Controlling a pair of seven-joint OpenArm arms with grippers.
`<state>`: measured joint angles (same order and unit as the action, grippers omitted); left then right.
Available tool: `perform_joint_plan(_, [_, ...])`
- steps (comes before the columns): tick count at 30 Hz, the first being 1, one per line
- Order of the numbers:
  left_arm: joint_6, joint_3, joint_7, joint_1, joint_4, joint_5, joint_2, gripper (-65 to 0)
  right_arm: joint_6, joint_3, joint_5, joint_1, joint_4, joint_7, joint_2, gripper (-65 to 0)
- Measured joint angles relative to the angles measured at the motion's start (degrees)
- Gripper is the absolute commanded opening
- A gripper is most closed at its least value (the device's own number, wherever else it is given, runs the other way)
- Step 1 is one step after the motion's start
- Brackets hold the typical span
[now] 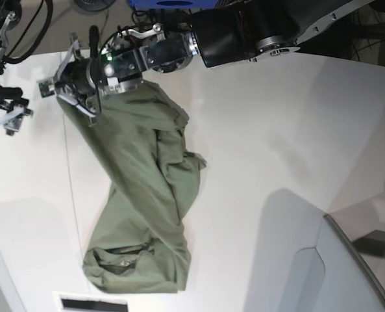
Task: Layout the t-shirt on the table in an organized manner, then fold the t-shirt properly
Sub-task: 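Grasp the green shirt's end with the left gripper and pull it toward the right gripper, then release the shirt and lift the left gripper away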
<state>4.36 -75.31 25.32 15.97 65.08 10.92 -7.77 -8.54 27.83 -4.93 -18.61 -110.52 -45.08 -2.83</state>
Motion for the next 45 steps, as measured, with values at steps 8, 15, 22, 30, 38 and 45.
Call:
perform_joint_plan(8, [-0.9, 0.1, 0.1, -0.3, 0.9, 0.2, 1.2, -53.6, -3.5, -3.5, -0.1, 2.4, 2.4, 0.0, -0.7, -18.0])
perform_joint_plan(15, [-0.5, -0.1, 0.2, -0.7, 3.8, 0.9, 1.3, -21.1, -3.1, -9.3, 0.5, 4.2, 6.0, -3.8, -5.5, -17.7])
perform_joint_plan(22, [-0.1, 13.1, 3.1, -6.0, 14.3, 0.5, 10.8, -26.0, -3.3, -19.0, 0.4, 4.4, 6.2, -4.0, -8.3, -17.6])
perform_joint_plan(30, [-1.0, 36.7, 5.0, -20.4, 28.3, 0.0, 24.5, -26.0, -3.3, -25.2, 0.0, 7.0, 14.6, -3.7, -7.7, -18.0])
perform_joint_plan(38, [-1.0, 57.6, 0.6, -35.6, 30.0, 0.0, 30.1, -26.2, -3.5, -25.6, 0.0, 10.1, 18.1, -3.4, -6.6, -18.2])
perform_joint_plan(45, [0.0, 68.8, -5.7, -44.6, 26.5, 0.0, 30.4, -26.2, -3.0, -24.9, 0.2, 6.1, 13.1, -4.0, -6.6, -18.2])
